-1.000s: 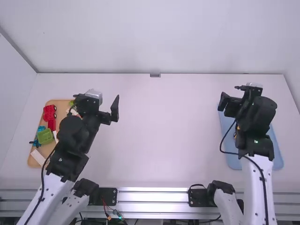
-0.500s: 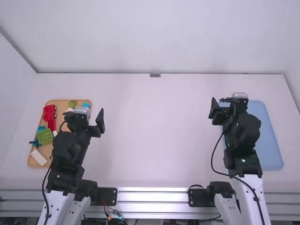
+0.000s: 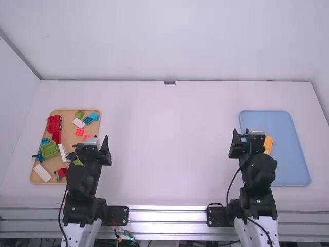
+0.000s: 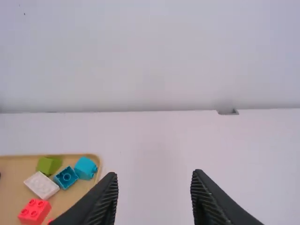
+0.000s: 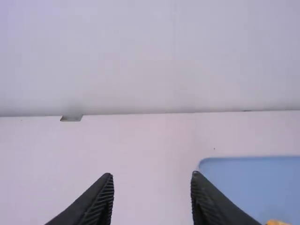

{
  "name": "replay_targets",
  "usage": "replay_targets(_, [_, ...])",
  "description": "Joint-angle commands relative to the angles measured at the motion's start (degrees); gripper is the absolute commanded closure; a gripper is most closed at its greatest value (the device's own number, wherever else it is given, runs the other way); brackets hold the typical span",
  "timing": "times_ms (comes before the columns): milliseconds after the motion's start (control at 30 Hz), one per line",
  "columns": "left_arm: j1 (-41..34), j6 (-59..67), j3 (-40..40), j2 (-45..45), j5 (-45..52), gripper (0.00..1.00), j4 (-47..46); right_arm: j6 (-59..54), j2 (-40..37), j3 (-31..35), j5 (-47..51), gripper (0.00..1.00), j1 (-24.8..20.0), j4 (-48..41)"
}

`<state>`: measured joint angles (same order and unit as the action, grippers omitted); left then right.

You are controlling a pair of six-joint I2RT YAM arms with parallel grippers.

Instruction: Assemble lego blocks to make yellow taxi

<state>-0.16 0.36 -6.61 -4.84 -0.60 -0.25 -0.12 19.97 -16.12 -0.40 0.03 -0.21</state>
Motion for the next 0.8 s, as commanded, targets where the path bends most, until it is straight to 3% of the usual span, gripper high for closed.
replay_targets(0, [0.16, -0.36, 2.95, 3.24, 0.6, 0.66, 0.25, 0.12, -3.33, 3.46, 0.4, 0.66, -0.03, 0.21])
replay_targets(133, [0.16, -0.36, 6.61, 4.84, 0.6, 0.73, 0.25, 0.12, -7.35, 7.48, 0.4, 0.73, -0.03, 0.21])
replay_targets(400, [0.16, -0.36, 6.61, 4.84, 0.6, 0.86, 0.25, 0.12, -15.31, 15.44, 0.4, 0.87, -0.03, 0.21])
replay_targets(767, [0.16, -0.36, 6.61, 4.84, 0.6, 0.99, 0.25, 0.12, -19.97, 16.12, 0.4, 1.0, -0.03, 0.21])
